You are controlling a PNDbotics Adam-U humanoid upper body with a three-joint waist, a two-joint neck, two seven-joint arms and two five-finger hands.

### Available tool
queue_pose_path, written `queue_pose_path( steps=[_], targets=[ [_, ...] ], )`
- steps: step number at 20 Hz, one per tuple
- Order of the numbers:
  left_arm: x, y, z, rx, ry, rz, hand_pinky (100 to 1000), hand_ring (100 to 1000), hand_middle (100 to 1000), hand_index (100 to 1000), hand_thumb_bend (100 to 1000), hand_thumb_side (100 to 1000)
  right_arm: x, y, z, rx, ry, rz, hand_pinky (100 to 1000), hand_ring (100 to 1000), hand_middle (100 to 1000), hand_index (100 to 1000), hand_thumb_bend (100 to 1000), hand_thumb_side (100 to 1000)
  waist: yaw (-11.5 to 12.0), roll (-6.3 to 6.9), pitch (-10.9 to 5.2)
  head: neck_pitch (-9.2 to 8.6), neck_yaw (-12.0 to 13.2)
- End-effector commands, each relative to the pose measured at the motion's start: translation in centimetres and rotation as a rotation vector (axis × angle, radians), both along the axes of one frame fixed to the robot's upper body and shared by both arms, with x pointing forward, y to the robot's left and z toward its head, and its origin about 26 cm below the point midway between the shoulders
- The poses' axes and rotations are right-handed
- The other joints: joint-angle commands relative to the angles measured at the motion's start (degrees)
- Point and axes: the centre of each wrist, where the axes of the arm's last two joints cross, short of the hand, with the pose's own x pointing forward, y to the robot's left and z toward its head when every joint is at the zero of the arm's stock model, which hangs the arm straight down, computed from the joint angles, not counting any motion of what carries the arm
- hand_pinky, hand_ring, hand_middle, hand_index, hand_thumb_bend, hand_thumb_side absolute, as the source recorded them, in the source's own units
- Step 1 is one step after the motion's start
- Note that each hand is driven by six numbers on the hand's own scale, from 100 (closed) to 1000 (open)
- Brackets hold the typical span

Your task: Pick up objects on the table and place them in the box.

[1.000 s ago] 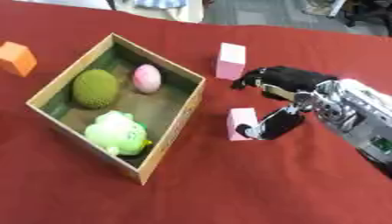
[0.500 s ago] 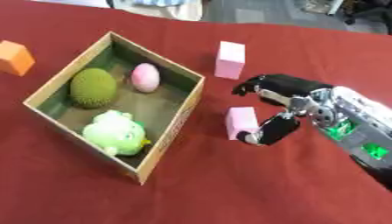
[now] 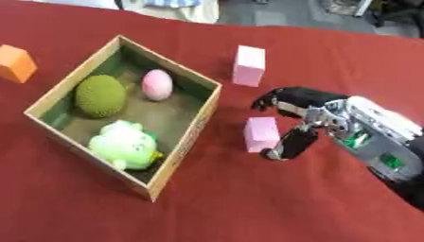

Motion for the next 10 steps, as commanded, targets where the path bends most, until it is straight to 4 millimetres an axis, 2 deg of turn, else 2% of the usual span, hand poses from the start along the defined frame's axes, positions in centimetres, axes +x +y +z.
queue_pose_path(
  steps=[1,4,10],
  targets=[
    [-0.14,-0.16,0.91,0.016,-0.023,-0.010,832,747,724,867,541,846,0.50,-0.56,0.41,-0.019,-0.018,-0.011,873,881,763,872,360,146,0.1,0.62,-0.09,-0.62,-0.1],
    [-0.13,-0.19,0.87,0.014,-0.021,-0.012,832,747,723,866,541,845,0.83,-0.63,0.25,-0.012,-0.031,-0.023,861,858,716,833,295,101,0.0,0.65,-0.06,-0.62,-0.2],
    [-0.14,-0.17,0.84,0.012,-0.022,-0.011,832,746,721,865,540,846,0.74,-0.47,0.44,0.024,-0.090,-0.038,829,788,584,711,172,100,0.0,0.63,-0.05,-0.54,0.0]
  ],
)
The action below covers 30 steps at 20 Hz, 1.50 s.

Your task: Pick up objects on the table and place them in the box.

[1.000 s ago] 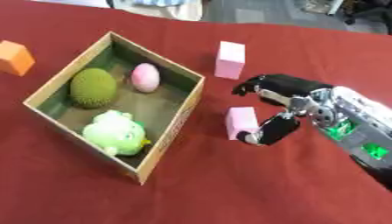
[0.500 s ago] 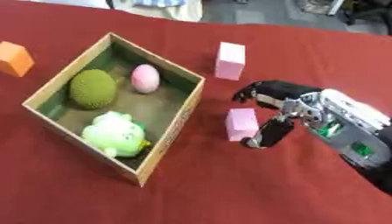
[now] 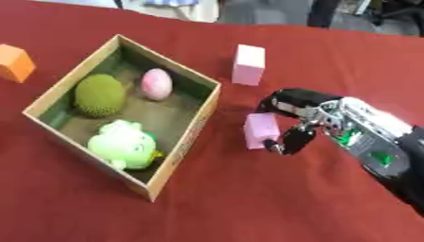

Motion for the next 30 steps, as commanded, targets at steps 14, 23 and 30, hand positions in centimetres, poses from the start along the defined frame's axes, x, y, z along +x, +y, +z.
queue_pose_path(
  steps=[14,23,30],
  targets=[
    [-0.2,0.0,1.0,0.025,-0.026,-0.005,832,746,720,863,537,845,-2.2,1.7,8.2,0.072,-0.340,0.101,798,691,483,608,100,100,-0.4,0.50,-0.87,0.99,0.9],
    [-0.2,-0.1,1.0,0.028,-0.022,-0.008,831,746,719,863,538,845,-2.0,4.7,13.7,0.101,-0.470,0.295,801,685,483,608,100,100,-0.1,0.26,-1.20,1.71,0.2],
    [-0.2,-0.1,0.9,0.027,-0.019,-0.008,831,745,719,862,538,844,-2.2,8.9,16.1,0.125,-0.434,0.411,798,685,488,613,100,100,0.0,0.13,-1.43,1.34,-0.1]
  ],
)
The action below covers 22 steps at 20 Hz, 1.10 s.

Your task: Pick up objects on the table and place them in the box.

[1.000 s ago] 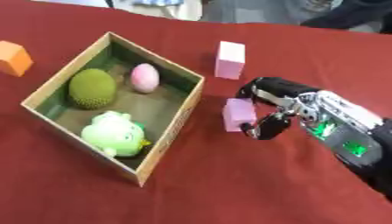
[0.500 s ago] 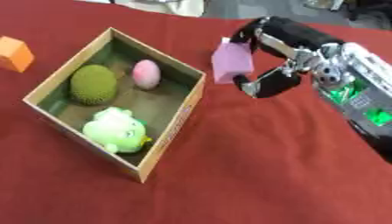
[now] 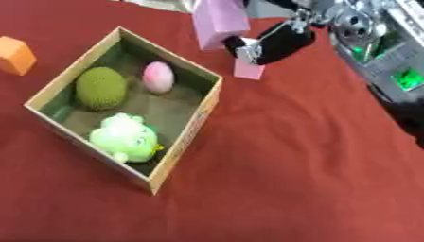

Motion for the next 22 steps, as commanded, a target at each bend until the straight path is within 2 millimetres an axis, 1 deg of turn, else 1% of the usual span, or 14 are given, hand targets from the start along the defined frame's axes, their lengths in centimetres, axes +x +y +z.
queue_pose_path(
  steps=[1,4,7,12,16,18,20,21,22],
  targets=[
    [-0.2,0.0,1.0,0.026,-0.024,-0.005,831,745,718,862,538,844,-0.6,1.7,1.1,-0.018,0.025,0.046,797,685,488,613,100,100,0.1,0.16,-1.38,-0.16,-0.4],
    [-0.2,0.0,1.1,0.023,-0.027,-0.006,831,745,718,862,538,844,-0.7,3.3,1.4,-0.032,0.063,0.083,796,685,488,614,100,100,0.2,0.23,-1.42,-0.22,-0.8],
    [-0.1,-0.1,1.1,0.020,-0.028,-0.010,830,744,718,862,538,844,-0.6,4.9,1.1,-0.058,0.108,0.120,795,687,492,616,100,100,0.3,0.29,-1.41,-0.42,-1.3],
    [-0.1,-0.2,1.2,0.018,-0.029,-0.016,831,745,718,862,537,844,0.3,7.1,-0.4,-0.136,0.171,0.155,790,692,500,624,100,100,0.7,0.43,-1.31,-0.68,-1.7],
    [-0.1,-0.2,1.1,0.014,-0.027,-0.019,830,744,717,862,537,844,1.6,8.2,-1.8,-0.191,0.196,0.144,782,692,521,647,100,100,0.9,0.44,-1.29,-0.85,-1.8],
    [-0.1,-0.3,1.1,0.015,-0.025,-0.022,830,744,717,861,537,844,2.6,8.7,-2.7,-0.221,0.215,0.130,785,710,549,674,100,100,1.0,0.39,-1.27,-0.89,-1.9],
    [-0.1,-0.3,1.1,0.014,-0.024,-0.023,830,744,717,861,536,844,3.5,8.9,-3.4,-0.249,0.238,0.119,792,737,598,726,100,100,1.0,0.36,-1.22,-0.86,-2.0],
    [-0.1,-0.3,1.1,0.014,-0.024,-0.023,830,744,717,861,536,844,3.9,9.0,-3.7,-0.261,0.248,0.115,802,764,650,784,119,103,1.1,0.34,-1.18,-0.84,-1.9],
    [-0.1,-0.3,1.1,0.013,-0.024,-0.022,830,744,717,861,536,844,4.3,9.0,-3.8,-0.268,0.255,0.114,817,796,696,830,139,159,1.1,0.32,-1.15,-0.82,-1.9]
  ],
)
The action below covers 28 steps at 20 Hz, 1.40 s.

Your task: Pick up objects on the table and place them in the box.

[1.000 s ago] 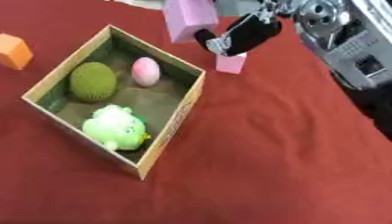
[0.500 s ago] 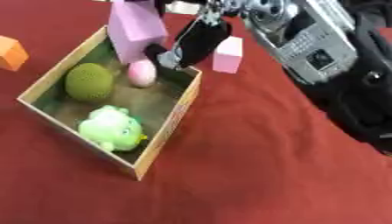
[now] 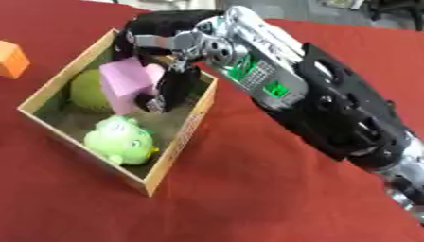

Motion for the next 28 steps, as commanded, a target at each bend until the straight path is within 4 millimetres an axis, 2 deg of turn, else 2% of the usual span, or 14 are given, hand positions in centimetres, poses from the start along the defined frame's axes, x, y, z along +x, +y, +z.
queue_pose_path(
  steps=[1,3,5,10,17,21,28],
  targets=[
    [-0.1,-0.2,0.9,0.015,-0.023,-0.011,830,743,717,861,536,844,1.0,-0.1,0.2,-0.033,-0.012,-0.010,836,831,741,860,154,204,0.1,0.30,-1.13,-0.37,-0.2],
    [-0.1,-0.1,0.9,0.014,-0.024,-0.010,829,743,717,861,536,844,1.3,-0.3,0.2,-0.043,-0.011,-0.005,866,877,773,889,212,321,0.1,0.26,-1.11,-0.22,-0.1],
    [-0.2,-0.1,0.9,0.013,-0.024,-0.009,829,743,717,861,536,844,1.5,-0.6,0.4,-0.048,-0.020,0.000,886,900,783,897,248,401,0.1,0.23,-1.12,-0.13,-0.1],
    [-0.2,-0.1,0.9,0.011,-0.027,-0.007,830,744,718,862,537,844,1.2,-1.3,1.8,0.005,-0.065,0.019,910,915,805,922,258,447,-0.1,0.31,-1.11,0.09,-0.3],
    [-0.2,0.0,0.8,0.009,-0.028,-0.003,830,744,717,862,536,844,-0.5,-2.4,4.6,0.125,-0.155,0.043,910,907,803,925,233,395,-0.5,0.52,-1.16,0.32,-0.3],
    [-0.2,0.0,0.8,0.009,-0.027,0.001,830,744,717,862,536,844,-1.3,-4.0,5.7,0.189,-0.211,0.006,904,900,793,921,236,347,-0.7,0.52,-1.12,0.22,-0.2],
    [-0.3,0.2,0.7,0.010,-0.029,0.011,830,745,717,862,534,845,0.2,-8.4,5.5,0.179,-0.231,-0.215,911,911,804,926,287,324,-1.2,0.51,-0.87,-0.43,-0.3]
  ],
)
